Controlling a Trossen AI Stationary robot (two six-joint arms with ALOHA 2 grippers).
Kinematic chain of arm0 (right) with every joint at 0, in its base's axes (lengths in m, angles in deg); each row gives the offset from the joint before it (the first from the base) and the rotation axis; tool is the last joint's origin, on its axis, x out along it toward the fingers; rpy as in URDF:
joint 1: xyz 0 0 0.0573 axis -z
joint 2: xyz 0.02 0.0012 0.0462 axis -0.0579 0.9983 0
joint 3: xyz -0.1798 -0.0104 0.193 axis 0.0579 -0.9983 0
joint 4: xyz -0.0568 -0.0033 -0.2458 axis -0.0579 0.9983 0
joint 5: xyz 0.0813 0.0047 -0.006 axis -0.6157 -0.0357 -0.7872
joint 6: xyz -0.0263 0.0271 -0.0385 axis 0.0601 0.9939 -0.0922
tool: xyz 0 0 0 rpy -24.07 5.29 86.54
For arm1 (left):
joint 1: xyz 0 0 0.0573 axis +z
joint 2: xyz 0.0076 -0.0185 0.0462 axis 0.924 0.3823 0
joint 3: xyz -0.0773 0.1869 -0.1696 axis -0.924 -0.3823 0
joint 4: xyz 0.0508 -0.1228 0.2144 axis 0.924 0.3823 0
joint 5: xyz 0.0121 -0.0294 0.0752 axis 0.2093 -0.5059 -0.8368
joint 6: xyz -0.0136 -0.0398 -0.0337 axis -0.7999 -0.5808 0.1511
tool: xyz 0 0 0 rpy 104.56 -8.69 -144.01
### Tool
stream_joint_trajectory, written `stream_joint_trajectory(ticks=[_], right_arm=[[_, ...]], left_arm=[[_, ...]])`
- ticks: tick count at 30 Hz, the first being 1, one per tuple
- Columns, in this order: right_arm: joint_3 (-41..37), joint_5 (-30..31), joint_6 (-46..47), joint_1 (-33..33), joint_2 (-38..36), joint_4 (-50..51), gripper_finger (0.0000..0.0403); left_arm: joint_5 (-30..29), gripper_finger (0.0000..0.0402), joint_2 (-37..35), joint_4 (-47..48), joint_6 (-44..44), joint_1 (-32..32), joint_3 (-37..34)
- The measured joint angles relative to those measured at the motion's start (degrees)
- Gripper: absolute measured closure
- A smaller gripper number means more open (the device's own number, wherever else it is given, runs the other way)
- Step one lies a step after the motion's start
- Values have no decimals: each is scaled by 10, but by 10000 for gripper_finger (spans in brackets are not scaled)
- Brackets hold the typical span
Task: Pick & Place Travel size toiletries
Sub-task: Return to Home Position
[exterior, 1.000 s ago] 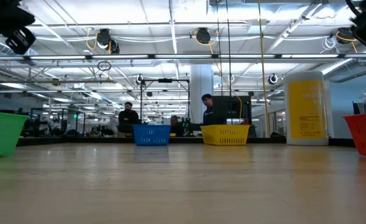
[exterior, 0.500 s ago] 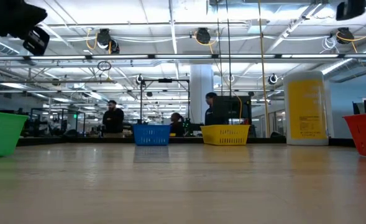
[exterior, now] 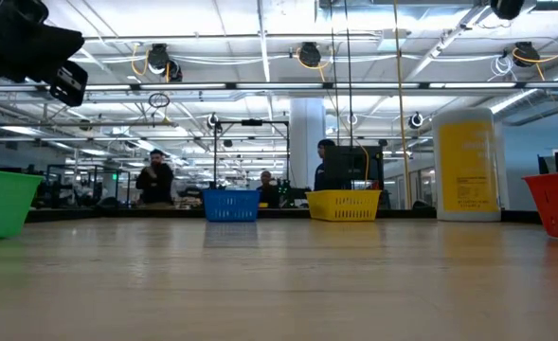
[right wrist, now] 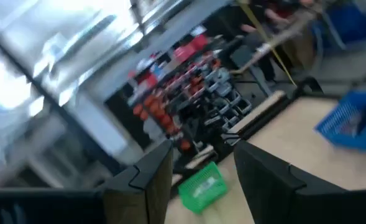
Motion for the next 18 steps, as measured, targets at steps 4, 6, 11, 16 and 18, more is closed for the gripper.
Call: stream_joint_trajectory(ticks=[4, 6, 11, 16, 18], right_arm=[[-9, -78, -150, 12, -11, -47, 237], [-41, -152, -239, 24, -16, -136, 239], [-169, -362, -384, 63, -31, -351, 240], [-306, -364, -369, 107, -56, -529, 237], [-341, -364, -342, 121, -55, -573, 237]], left_arm=[[8, 400, 0, -3, 1, 0, -7], [19, 399, 0, -1, -11, 0, -10], [44, 400, 0, 2, -53, 0, -10], [37, 388, 0, 3, -46, 0, -10], [34, 382, 0, 3, -26, 0, -10]])
